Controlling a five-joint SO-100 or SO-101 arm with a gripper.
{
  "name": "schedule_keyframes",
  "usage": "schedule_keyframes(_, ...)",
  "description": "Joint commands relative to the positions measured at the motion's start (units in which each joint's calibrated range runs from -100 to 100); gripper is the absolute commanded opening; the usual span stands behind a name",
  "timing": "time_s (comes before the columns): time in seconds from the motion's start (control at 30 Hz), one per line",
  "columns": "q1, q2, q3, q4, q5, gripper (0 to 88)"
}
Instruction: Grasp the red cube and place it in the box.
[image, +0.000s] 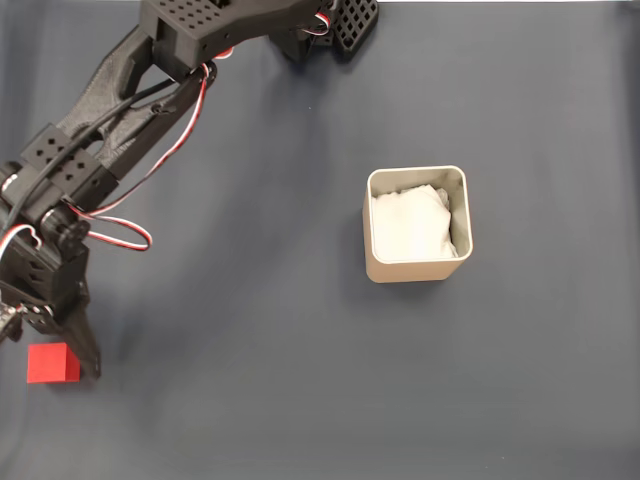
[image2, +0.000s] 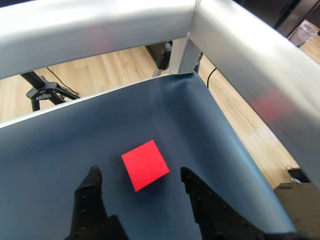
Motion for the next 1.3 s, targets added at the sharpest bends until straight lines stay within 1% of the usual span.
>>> schedule_keyframes(0.0, -1.0, -1.3, -1.2, -0.8, -0.6, 39.7)
schedule_keyframes(0.2, -1.5, -0.9, -1.1, -1.0, -0.7, 39.9)
schedule_keyframes(0.47, -0.4, 1.4, -1.1, -5.0, -0.4, 40.5)
schedule_keyframes(1.07, 0.4, 3.0, -1.1, -5.7, -0.4, 40.5)
schedule_keyframes(1.27, 0.4, 2.7, -1.1, -5.7, -0.5, 38.3)
